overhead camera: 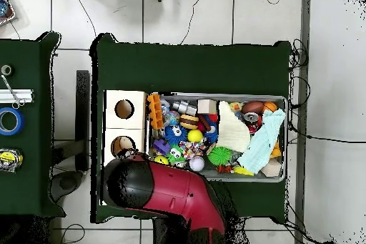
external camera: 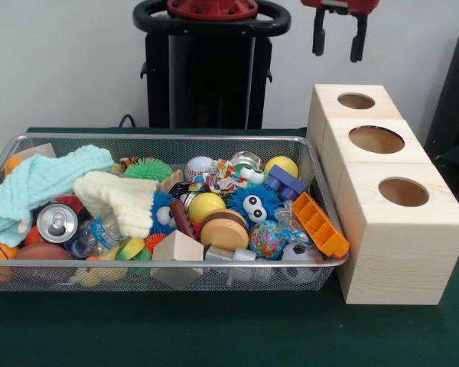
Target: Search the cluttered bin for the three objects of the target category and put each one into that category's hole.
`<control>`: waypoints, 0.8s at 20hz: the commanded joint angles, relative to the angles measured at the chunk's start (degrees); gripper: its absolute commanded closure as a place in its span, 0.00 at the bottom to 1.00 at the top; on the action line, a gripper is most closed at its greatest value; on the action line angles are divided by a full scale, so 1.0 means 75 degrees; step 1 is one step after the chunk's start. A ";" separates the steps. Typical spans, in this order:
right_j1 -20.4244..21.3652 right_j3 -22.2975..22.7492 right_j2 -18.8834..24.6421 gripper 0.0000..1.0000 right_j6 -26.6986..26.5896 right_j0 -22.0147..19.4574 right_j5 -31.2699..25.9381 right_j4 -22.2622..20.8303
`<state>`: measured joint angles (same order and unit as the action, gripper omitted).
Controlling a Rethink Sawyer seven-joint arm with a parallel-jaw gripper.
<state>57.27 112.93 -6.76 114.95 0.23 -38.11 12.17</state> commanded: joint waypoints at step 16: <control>-0.0192 -0.0185 0.1099 0.00 -0.1094 -0.1868 0.0334 -0.1014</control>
<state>58.03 112.23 -5.61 114.95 -8.84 -38.13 7.22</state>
